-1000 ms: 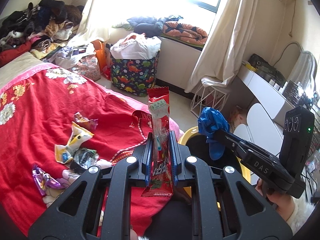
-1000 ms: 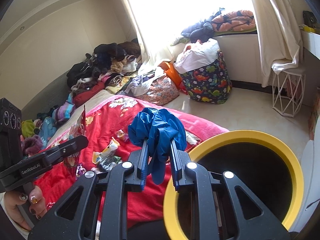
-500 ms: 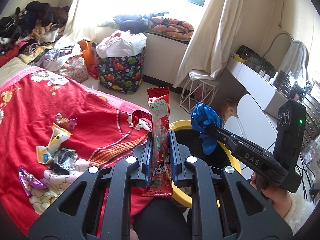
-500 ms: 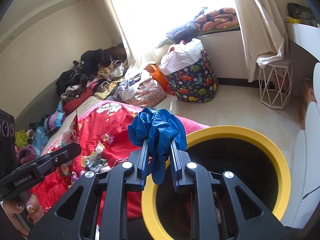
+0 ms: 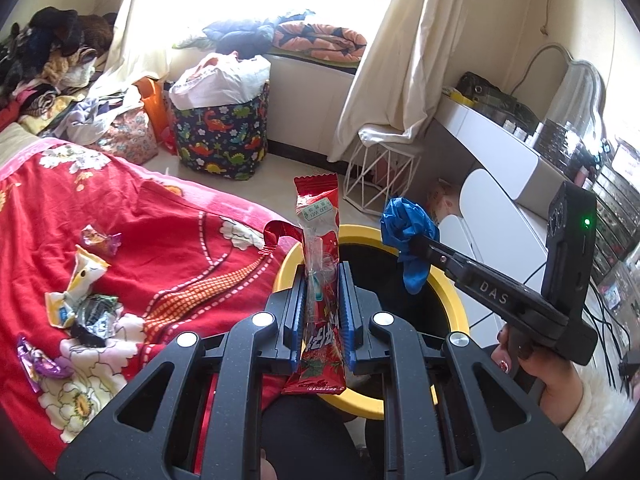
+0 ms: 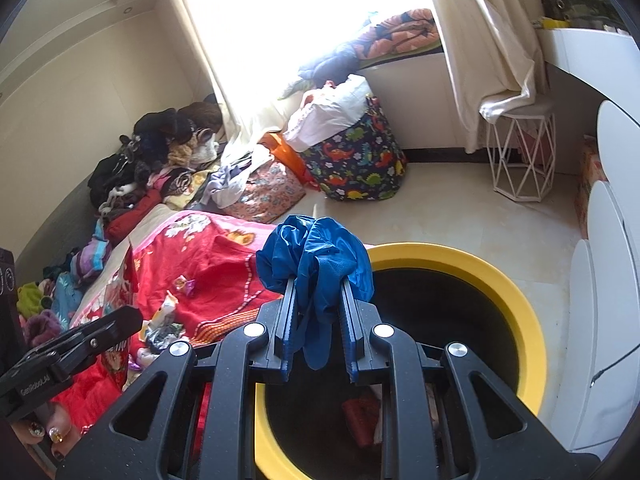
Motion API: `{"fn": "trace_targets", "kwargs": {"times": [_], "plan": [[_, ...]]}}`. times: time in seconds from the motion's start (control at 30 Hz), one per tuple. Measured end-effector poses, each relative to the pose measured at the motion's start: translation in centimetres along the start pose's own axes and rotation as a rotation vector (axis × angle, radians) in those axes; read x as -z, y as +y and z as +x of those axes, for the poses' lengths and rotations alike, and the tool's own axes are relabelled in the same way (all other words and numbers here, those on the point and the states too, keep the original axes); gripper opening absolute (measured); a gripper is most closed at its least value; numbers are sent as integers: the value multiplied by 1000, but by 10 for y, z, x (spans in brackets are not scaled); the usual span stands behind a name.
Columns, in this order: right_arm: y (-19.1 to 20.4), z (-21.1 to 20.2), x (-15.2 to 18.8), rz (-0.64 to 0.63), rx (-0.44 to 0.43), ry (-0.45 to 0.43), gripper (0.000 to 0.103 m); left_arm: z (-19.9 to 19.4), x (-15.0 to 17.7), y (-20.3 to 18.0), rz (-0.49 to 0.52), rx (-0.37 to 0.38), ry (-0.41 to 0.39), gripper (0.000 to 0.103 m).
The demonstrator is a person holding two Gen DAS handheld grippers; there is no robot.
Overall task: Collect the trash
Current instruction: 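Carry the blue glove and red candy wrapper in both tools over the bin, then open both tools to drop the glove and wrapper into the bin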
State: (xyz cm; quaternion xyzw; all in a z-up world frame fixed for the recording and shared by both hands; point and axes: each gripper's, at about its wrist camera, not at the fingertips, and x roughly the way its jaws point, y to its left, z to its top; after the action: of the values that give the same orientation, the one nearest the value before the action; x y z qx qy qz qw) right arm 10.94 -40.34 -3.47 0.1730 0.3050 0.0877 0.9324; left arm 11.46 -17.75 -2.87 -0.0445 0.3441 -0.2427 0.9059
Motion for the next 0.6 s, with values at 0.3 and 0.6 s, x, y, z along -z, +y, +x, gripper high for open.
{"fn": "trace_targets", "kwargs": {"times": [0.3,0.6], "plan": [[-19,4,4,50,37,33,21,16,7,-13,32,35,40,11],[-38,2,8,100,83,48,24,45,12,-32,71,90,92,11]]}}
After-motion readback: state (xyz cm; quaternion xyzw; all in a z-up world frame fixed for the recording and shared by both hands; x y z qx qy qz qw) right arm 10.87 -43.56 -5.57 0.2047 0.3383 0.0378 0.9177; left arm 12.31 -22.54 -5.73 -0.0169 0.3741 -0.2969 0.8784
